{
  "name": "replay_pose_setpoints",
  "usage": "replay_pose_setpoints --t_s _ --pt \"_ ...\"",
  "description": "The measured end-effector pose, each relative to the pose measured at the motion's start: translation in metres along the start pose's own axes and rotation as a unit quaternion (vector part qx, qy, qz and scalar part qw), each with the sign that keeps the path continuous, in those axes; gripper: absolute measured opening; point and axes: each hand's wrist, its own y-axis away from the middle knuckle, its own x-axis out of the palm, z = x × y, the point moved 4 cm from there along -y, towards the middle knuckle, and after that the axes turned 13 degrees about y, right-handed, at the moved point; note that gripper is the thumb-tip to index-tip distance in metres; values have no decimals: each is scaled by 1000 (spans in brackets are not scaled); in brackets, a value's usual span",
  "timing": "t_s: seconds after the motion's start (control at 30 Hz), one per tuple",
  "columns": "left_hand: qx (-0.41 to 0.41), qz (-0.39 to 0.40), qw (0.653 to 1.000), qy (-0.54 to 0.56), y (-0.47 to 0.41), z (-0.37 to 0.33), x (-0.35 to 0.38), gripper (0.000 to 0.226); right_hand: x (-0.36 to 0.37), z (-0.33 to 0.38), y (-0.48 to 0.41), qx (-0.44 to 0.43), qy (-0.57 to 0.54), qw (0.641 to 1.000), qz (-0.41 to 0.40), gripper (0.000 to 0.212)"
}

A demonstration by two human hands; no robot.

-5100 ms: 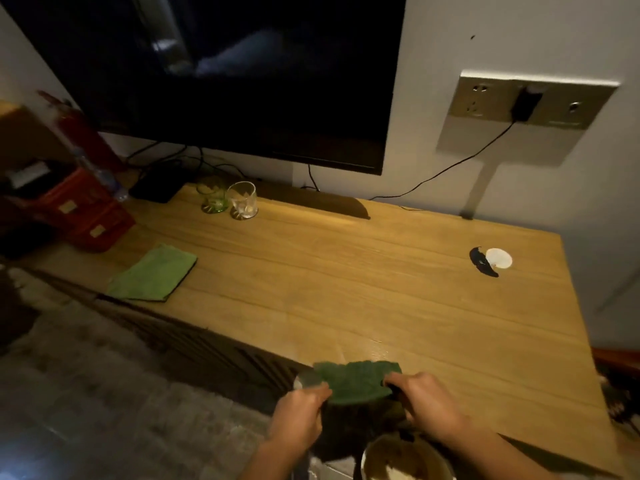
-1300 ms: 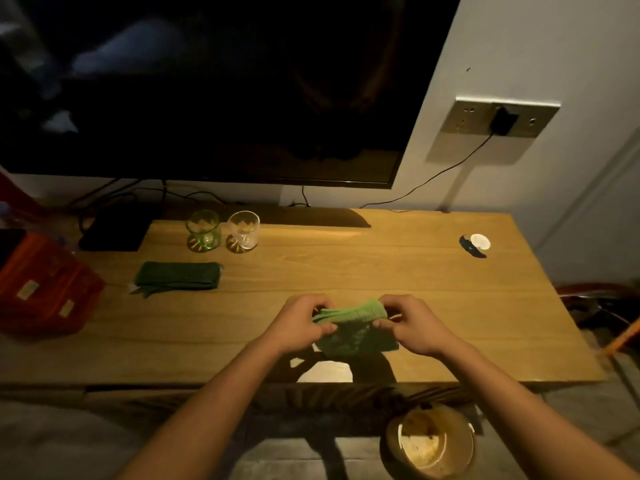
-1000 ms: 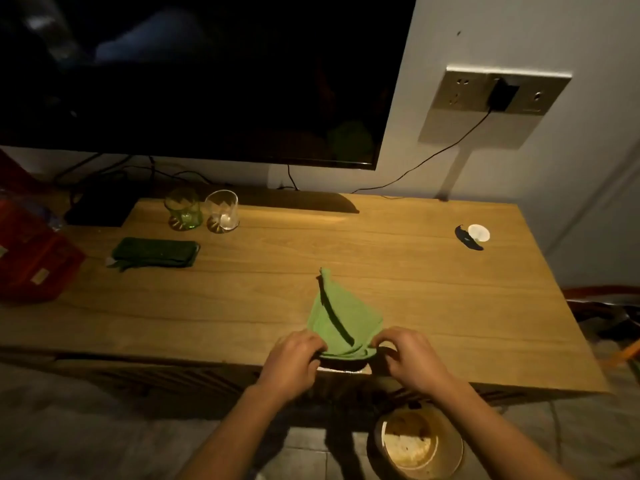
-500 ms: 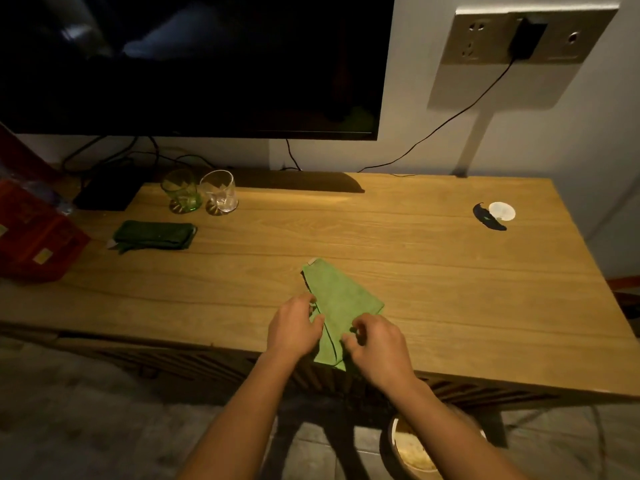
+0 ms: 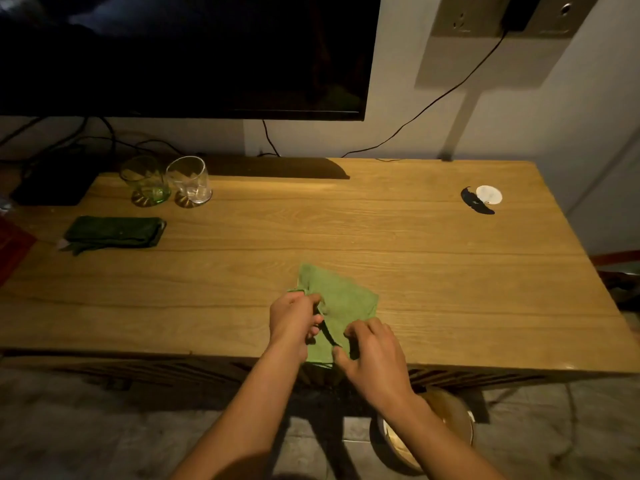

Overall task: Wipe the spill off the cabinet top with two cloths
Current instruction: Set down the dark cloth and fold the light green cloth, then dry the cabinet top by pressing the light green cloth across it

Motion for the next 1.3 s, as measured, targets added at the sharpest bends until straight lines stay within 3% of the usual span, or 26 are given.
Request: replay_pose_setpoints --t_s 0.07,0.17,0.23,0.3,0.4,0.5,0.6,0.67,0.73,0.8,0.87,0.97,1.0,1.03,1.13,1.2,1.27,1.3 --pt "-37 6 998 42 10 10 -8 11 -5 -6 6 -7 0 999 -39 14" --pt "-56 15 997 43 27 27 -25 8 -15 -24 15 0 -9 997 -83 12" --pt "-83 17 996 27 37 40 -39 8 -16 -34 19 -1 12 999 -47 14" --pt "-84 15 996 -32 46 52 -56 18 -12 -39 22 -3 63 998 31 30" --pt "79 -12 968 -239 53 45 -75 26 -19 -36 20 5 44 999 12 39" --pt "231 4 919 -319 49 13 -64 27 -28 -23 9 27 -16 999 -24 32" --pt "269 20 901 -339 36 -3 -53 29 -23 -9 6 25 32 999 9 63" --pt "265 37 909 -321 33 2 -53 35 -14 6 13 -31 84 996 24 80" --pt "244 43 931 -269 38 15 -64 31 1 18 22 -89 140 984 64 85" --pt "258 43 929 -261 45 27 -78 32 8 22 25 -121 184 972 79 82" --pt "340 89 862 -366 49 31 -83 50 2 19 21 -134 168 974 64 73" --pt "429 230 701 -522 51 22 -77 89 -24 19 8 -167 26 980 100 44" --pt "429 264 680 -533 50 15 -73 89 -36 18 4 -169 -18 978 120 37" --pt "420 292 689 -514 49 5 -69 82 -50 17 -1 -166 -52 975 140 31" --pt "322 348 827 -302 43 -26 -54 41 -89 11 -24 -133 -140 969 155 24" --pt "263 329 884 -201 32 -41 -38 37 -101 -3 -47 -81 -166 978 98 25" --pt "256 273 899 -229 17 -50 -25 56 -98 -17 -66 -17 -120 991 58 40" --pt "288 229 880 -300 12 -51 -21 68 -91 -21 -70 12 -80 995 54 51"
